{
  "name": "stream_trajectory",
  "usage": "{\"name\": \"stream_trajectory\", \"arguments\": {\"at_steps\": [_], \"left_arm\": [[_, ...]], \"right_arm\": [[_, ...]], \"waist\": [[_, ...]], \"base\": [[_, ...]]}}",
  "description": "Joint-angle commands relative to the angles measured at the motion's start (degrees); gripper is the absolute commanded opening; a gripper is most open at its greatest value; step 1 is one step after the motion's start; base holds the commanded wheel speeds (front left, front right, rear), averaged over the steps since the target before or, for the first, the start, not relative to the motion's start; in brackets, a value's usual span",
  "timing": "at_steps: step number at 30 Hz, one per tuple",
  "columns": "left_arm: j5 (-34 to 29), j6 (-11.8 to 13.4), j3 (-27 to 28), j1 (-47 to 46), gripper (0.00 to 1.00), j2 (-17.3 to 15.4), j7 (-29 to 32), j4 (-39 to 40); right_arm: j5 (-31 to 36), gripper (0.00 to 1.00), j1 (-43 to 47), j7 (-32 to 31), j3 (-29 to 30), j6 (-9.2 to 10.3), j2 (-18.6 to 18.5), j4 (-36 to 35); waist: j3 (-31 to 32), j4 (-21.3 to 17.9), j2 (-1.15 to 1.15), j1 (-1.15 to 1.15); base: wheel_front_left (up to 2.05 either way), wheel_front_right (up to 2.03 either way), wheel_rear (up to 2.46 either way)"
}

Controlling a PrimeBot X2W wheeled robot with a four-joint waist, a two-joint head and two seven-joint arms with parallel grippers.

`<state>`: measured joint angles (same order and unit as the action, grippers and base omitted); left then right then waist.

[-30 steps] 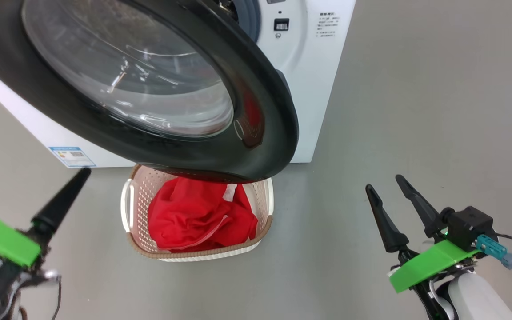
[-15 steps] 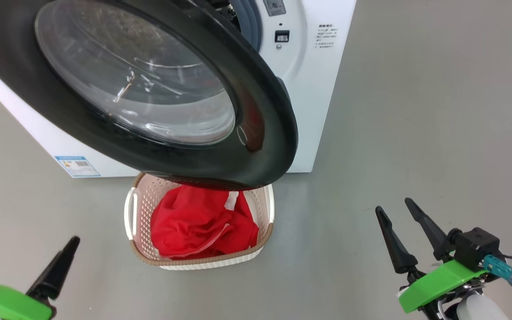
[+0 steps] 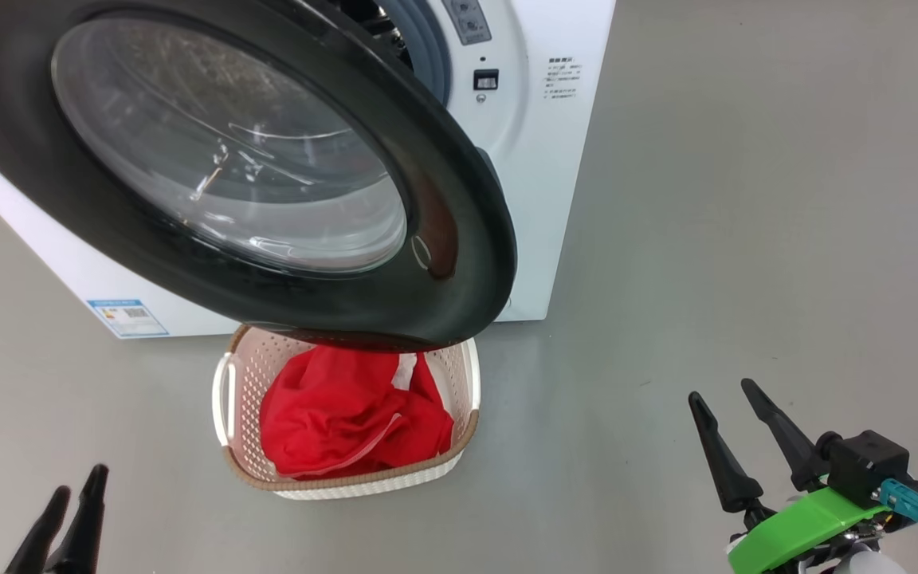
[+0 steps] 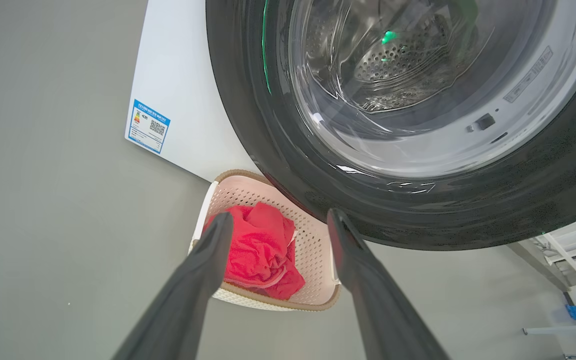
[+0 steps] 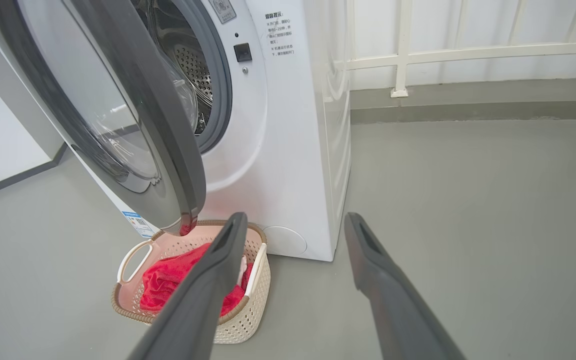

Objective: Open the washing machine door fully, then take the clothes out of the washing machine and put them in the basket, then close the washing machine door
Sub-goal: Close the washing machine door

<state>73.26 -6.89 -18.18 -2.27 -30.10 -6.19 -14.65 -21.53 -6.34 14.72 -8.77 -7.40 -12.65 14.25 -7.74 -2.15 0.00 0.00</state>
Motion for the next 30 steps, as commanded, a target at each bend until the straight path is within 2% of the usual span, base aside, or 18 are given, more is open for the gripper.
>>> {"name": "stream_trajectory", "arguments": {"at_steps": [1, 5, 8, 20, 24, 30], "left_arm": [[-1.8, -0.6, 0.8, -0.7, 1.0, -3.2, -3.1, -0.3], [-5.2, -0.6, -1.5, -1.4, 1.0, -4.2, -7.5, -3.1], [-8.3, -0.6, -1.7, -2.0, 1.0, -4.2, -8.6, -4.4], [-28.3, -0.6, 12.3, 0.2, 1.0, 2.9, -8.8, 1.2], [-34.3, -0.6, 15.6, 1.5, 1.0, 5.5, -8.8, 3.5], [-39.8, -0.6, 17.6, 2.7, 1.0, 8.1, -8.8, 5.5]], "right_arm": [[-0.6, 1.0, 0.4, 0.3, -0.9, -0.09, -0.8, -1.4], [-0.7, 1.0, 0.7, 0.3, -0.6, -0.09, -0.9, -1.4], [-0.7, 1.0, 1.0, 0.3, -0.3, -0.09, -0.9, -1.6], [-0.6, 1.0, 1.6, 0.3, 1.0, -0.09, -1.0, -2.3], [-0.7, 1.0, 1.7, 0.3, 1.2, -0.09, -1.0, -2.3], [-0.7, 1.0, 1.8, 0.3, 1.5, -0.09, -0.8, -2.3]], "waist": [[0.2, -0.3, 0.0, 0.0], [0.6, -0.6, 0.0, 0.0], [0.7, -0.7, 0.0, 0.0], [1.3, -0.6, 0.0, 0.0], [1.4, -0.6, 0.0, 0.0], [1.3, -0.5, 0.0, 0.0]], "base": [[0.0, 0.0, 0.0], [0.0, 0.0, 0.0], [0.0, 0.0, 0.0], [0.0, 0.0, 0.0], [0.0, 0.0, 0.0], [0.0, 0.0, 0.0]]}}
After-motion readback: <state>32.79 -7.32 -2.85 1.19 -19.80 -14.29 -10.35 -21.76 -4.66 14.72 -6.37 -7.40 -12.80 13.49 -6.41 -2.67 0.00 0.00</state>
